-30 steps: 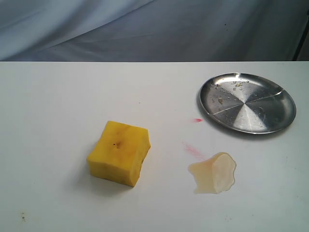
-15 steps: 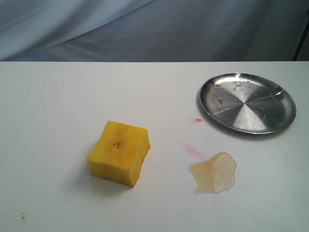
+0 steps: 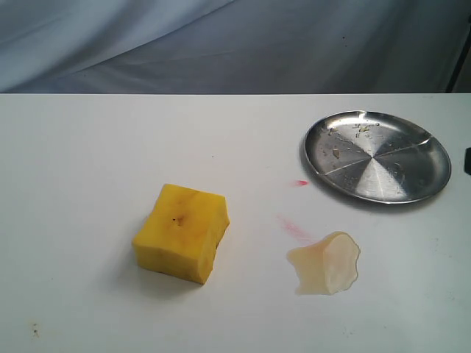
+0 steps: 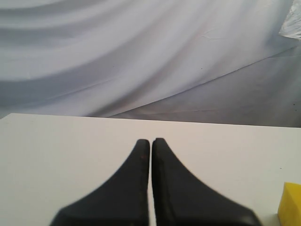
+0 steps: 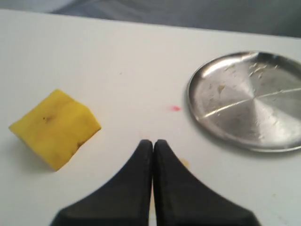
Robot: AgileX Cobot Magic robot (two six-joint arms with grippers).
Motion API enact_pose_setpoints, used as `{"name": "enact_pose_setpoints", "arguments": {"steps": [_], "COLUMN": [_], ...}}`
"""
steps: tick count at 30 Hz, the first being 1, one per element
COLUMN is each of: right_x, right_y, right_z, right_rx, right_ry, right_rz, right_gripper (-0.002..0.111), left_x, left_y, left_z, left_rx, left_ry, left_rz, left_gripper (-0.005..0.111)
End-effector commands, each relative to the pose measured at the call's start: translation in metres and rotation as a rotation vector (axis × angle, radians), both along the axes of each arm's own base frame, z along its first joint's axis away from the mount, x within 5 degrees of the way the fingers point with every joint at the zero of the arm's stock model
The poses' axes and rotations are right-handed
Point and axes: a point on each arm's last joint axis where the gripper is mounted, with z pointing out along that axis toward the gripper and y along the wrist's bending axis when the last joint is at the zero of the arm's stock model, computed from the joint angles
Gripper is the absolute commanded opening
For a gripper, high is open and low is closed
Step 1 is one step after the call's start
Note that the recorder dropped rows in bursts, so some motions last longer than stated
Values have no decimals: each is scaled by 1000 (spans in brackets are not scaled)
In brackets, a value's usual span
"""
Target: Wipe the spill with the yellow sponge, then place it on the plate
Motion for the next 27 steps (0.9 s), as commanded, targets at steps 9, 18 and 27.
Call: {"name": "enact_pose_setpoints", "arguments": {"steps": [9,18,27], "right_x": [51,84,108], "right_y": [55,119,158], "right_z": [-29,-56,-99], "right_rx": [-67,-126,-167], "right_ry": [410,430,329], "right_rz": [336,444,388], "right_gripper": [0,0,35], "left_x": [0,0,0], "left_y": [0,0,0], "left_z": [-1,-1,-1], "left_rx": [-2,-2,-2], "left_ry": [0,0,0], "left_rz": [-6,-6,-6], "left_gripper": [3,3,3]}}
